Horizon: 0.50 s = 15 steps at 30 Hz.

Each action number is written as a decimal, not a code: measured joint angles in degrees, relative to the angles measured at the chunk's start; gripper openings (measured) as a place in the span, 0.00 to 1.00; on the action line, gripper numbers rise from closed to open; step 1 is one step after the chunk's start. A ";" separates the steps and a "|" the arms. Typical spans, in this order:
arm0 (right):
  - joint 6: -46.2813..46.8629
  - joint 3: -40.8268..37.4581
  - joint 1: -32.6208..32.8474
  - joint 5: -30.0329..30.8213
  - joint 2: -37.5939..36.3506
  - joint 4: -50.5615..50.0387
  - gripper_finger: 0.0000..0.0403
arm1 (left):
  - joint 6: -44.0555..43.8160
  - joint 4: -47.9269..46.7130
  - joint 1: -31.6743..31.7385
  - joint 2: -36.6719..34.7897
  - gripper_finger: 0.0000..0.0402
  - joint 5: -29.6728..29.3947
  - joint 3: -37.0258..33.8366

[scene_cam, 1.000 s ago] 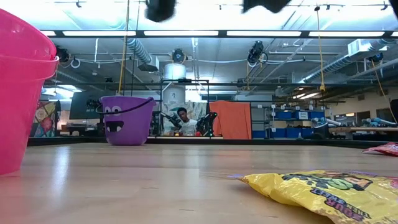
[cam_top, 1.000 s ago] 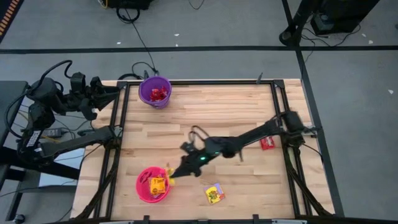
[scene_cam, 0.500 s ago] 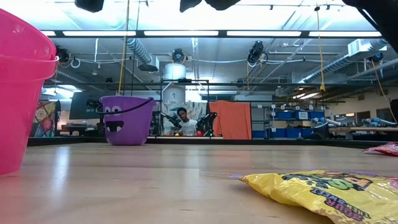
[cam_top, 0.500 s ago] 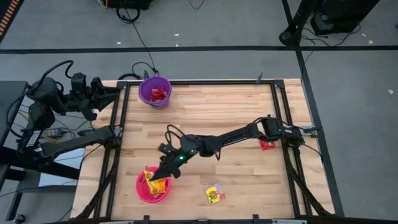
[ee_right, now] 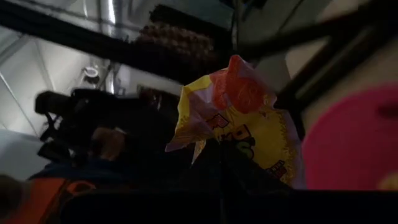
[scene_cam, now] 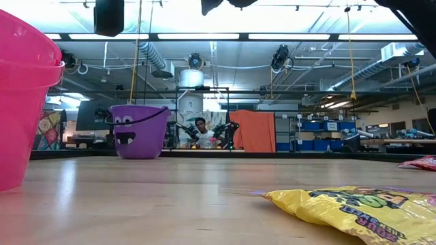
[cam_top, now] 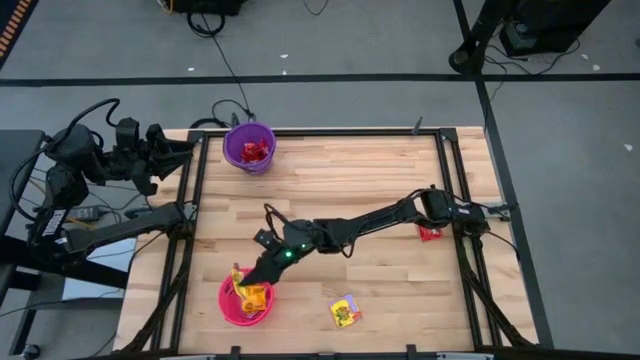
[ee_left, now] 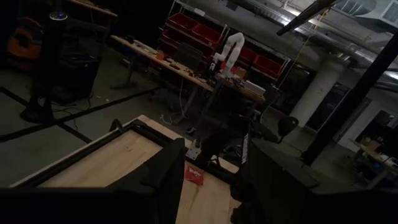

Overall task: Sort candy by brand, put in halloween buckets
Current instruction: Put the yellow candy into the pink bucket

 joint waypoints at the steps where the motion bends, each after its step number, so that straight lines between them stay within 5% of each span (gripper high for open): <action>1: 0.46 0.00 0.25 -0.41 -0.02 -0.76 0.01 | 0.21 0.00 -0.01 0.00 0.45 0.00 -0.01; 15: -0.06 0.00 1.33 0.04 -0.11 -4.91 0.06 | -0.02 0.00 -0.02 0.00 0.45 0.00 -0.01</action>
